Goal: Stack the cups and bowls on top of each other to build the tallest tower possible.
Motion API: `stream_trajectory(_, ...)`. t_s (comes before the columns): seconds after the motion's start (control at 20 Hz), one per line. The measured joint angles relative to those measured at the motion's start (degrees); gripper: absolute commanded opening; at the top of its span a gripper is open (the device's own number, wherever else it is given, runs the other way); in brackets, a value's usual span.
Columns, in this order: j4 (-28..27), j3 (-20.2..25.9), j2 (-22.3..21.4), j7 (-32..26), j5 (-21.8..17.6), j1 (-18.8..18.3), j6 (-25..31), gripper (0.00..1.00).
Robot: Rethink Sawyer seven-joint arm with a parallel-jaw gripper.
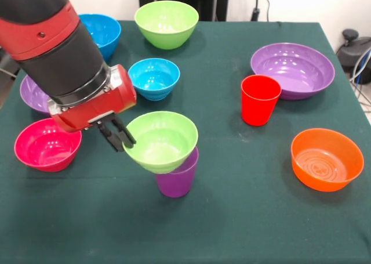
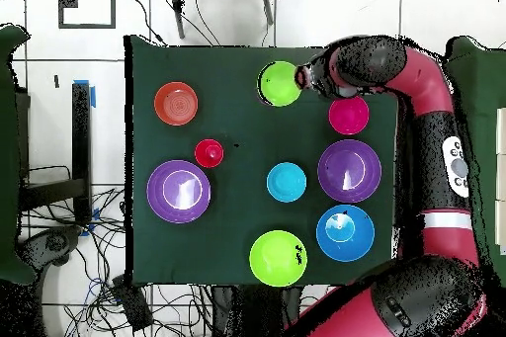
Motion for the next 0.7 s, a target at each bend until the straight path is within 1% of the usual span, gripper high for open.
stream_trajectory(0.7, 4.84, -0.01, -1.15, 0.0, -0.19, 0.0, -3.03, 0.0)
